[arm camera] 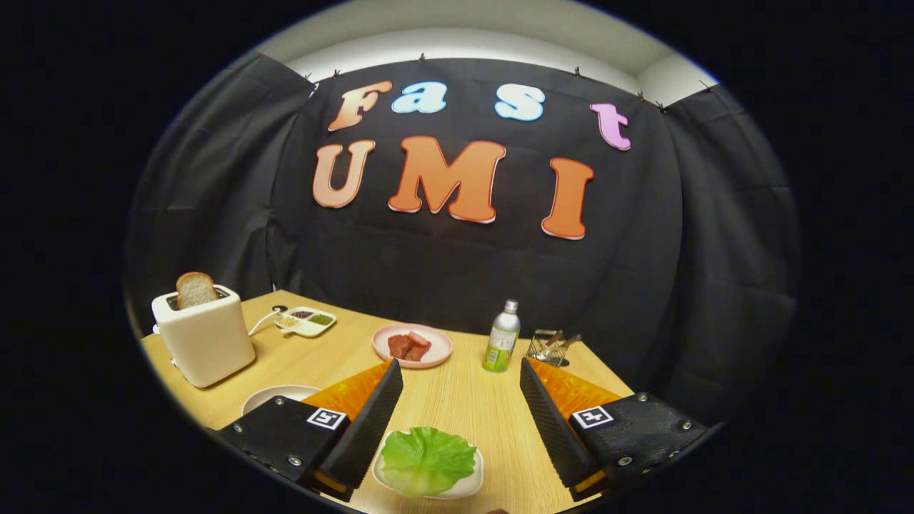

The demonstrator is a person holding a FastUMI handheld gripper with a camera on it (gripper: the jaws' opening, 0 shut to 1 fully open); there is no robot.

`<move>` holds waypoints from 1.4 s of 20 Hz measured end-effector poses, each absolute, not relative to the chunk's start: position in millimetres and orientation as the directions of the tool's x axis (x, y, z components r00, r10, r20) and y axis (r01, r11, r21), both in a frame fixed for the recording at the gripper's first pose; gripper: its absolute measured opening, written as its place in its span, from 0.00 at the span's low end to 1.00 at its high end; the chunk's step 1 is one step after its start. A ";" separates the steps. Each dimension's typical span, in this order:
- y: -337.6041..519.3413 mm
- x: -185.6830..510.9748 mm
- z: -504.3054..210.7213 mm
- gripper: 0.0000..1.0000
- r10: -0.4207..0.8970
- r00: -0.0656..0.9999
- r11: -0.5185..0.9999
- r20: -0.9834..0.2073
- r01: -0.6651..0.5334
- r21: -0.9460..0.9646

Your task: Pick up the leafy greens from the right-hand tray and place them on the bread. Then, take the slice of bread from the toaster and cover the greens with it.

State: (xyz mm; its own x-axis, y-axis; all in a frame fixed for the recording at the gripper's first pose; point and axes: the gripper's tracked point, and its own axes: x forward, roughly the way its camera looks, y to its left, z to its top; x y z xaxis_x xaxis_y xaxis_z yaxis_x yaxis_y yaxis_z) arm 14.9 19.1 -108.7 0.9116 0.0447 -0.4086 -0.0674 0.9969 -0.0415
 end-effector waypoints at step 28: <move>41.2 -20.1 -274.8 0.95 0.081 0.417 0.995 -0.905 -0.093 0.046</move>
